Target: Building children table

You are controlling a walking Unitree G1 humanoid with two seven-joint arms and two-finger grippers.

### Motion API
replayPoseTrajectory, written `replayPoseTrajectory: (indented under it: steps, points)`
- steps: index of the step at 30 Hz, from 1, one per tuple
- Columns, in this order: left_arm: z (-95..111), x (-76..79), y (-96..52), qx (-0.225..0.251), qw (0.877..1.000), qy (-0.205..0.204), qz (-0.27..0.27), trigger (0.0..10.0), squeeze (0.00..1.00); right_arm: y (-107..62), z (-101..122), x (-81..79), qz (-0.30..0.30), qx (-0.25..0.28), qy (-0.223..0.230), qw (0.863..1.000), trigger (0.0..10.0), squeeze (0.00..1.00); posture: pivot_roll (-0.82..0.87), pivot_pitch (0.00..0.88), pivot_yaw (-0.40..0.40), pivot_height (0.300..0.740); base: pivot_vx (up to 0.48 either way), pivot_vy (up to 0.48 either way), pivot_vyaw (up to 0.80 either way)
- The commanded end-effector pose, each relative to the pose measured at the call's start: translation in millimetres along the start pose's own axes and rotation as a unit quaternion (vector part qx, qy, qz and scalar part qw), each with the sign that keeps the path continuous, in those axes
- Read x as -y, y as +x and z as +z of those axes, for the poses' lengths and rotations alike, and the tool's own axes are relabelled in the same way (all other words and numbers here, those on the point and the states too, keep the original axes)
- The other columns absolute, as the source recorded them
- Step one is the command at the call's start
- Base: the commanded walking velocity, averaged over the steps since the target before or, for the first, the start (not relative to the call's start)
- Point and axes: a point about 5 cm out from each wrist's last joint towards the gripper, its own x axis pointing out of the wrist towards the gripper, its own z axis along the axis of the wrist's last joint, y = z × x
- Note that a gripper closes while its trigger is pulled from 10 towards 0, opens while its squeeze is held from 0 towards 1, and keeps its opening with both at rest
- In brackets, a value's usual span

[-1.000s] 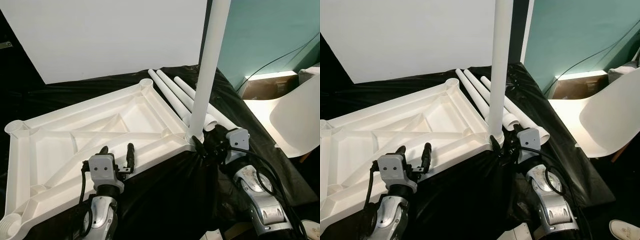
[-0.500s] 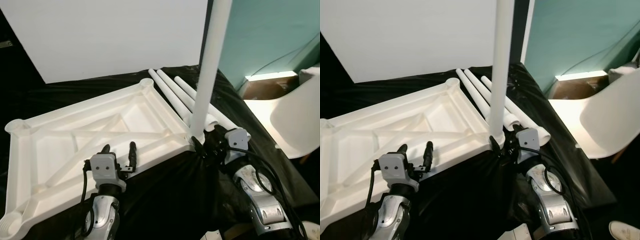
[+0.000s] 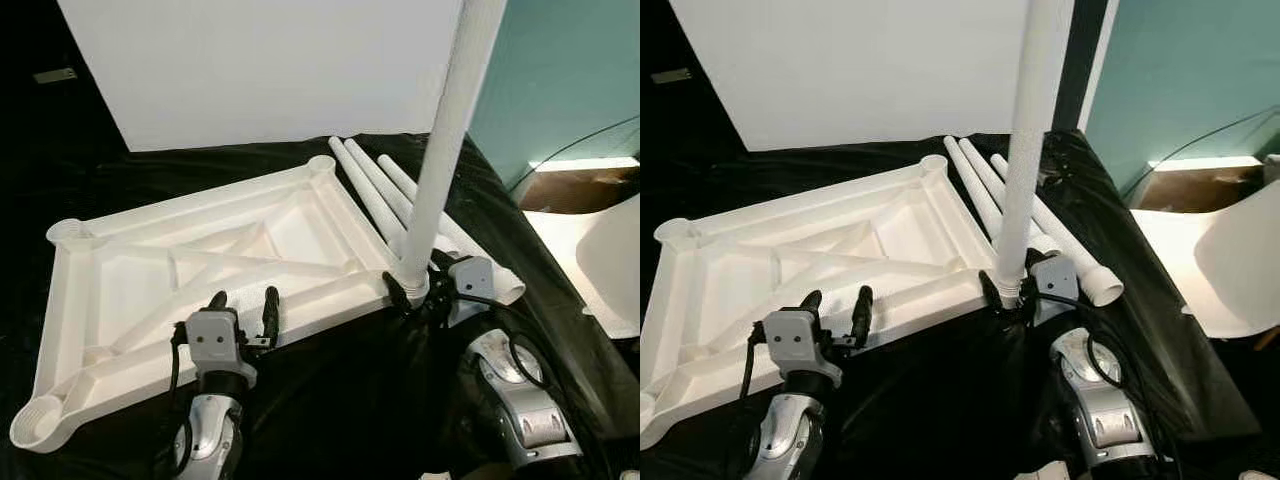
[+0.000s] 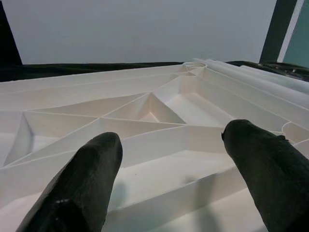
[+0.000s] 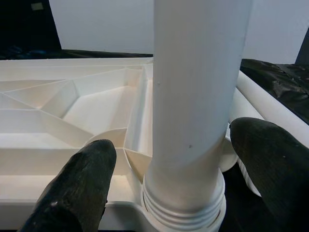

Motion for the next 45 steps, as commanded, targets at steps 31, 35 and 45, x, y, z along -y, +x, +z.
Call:
replayPoseTrajectory:
  steps: [31, 35, 45]
  points:
    - [2.1, 31.7, 15.1, -0.085, 0.920, -0.006, -0.382, 10.0, 0.00, 7.0, -2.1, -3.0, -0.001, -0.004, 0.002, 1.000, 10.0, 0.00, 0.01, 0.000, 0.017, 0.740, 0.000, 0.000, 0.00]
    - [8.4, 37.4, 17.1, -0.084, 0.894, -0.006, -0.441, 10.0, 0.00, 8.4, -1.6, -2.1, 0.000, -0.003, -0.003, 1.000, 10.0, 0.00, 0.00, 0.000, 0.021, 0.740, 0.000, 0.000, 0.00]
    - [8.2, 45.8, 17.1, -0.125, 0.825, 0.008, -0.551, 10.0, 0.00, 16.2, 0.1, 4.1, -0.006, 0.000, -0.018, 1.000, 10.0, 0.00, -0.02, 0.000, 0.033, 0.740, 0.000, 0.000, 0.00]
